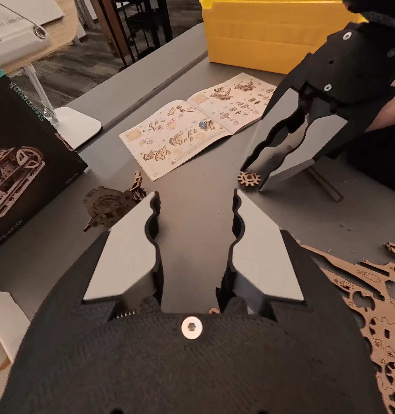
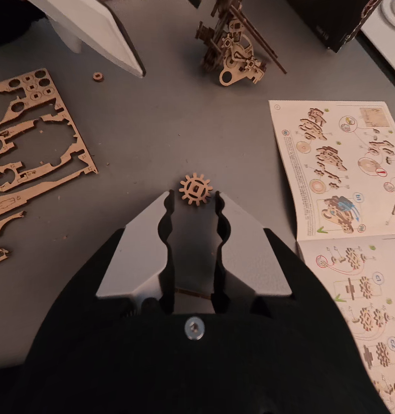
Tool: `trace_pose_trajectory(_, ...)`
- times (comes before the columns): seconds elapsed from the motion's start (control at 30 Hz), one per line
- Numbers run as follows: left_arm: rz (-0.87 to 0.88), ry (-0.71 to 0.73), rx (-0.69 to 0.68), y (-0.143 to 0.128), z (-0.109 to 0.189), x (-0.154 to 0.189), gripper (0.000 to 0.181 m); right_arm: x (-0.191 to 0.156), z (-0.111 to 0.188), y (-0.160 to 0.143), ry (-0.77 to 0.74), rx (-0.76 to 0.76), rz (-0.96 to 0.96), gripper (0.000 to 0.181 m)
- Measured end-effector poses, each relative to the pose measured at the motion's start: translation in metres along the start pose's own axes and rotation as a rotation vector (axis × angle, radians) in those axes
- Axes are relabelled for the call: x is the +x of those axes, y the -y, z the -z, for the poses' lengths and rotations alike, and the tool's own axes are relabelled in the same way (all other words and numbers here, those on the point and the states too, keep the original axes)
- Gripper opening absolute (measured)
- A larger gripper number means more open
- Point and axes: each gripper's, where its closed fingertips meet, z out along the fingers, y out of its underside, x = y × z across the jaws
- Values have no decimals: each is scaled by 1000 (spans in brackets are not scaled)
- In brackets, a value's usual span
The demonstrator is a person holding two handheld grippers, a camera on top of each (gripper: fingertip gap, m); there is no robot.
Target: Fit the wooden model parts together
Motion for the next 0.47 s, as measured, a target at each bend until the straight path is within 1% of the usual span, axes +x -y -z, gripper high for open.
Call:
trace_pose_trajectory(0.07, 5, -6, -8, -3, -2, 0, 64, 1, -2, 1, 3, -4, 12, 27)
trace_pose_trajectory(0.1, 10, -9, -8, -3, -2, 1, 64, 2, -2, 1, 0, -5, 13, 27)
trace_pose_trajectory(0.17, 12, -7, 5, -1, -1, 1, 64, -3, 1, 0, 51, -14, -12, 27)
trace_pose_trajectory(0.23, 6, -4, 22, 2, 2, 2, 63, -5, 14, 11, 108, 56, -104, 27)
trace_pose_trajectory(0.3, -6, -16, 37, 5, 4, 7, 63, -24, 37, 33, 317, 174, -275, 27)
trace_pose_trajectory(0.4, -25, -67, 90, 14, 8, 19, 62, -45, 89, 76, 698, 417, -551, 26)
trace_pose_trajectory(0.43, -36, -108, 117, 19, 10, 28, 61, -46, 102, 85, 792, 475, -618, 26)
trace_pose_trajectory(0.47, -55, -152, 151, 25, 13, 37, 59, -46, 111, 90, 855, 511, -667, 26)
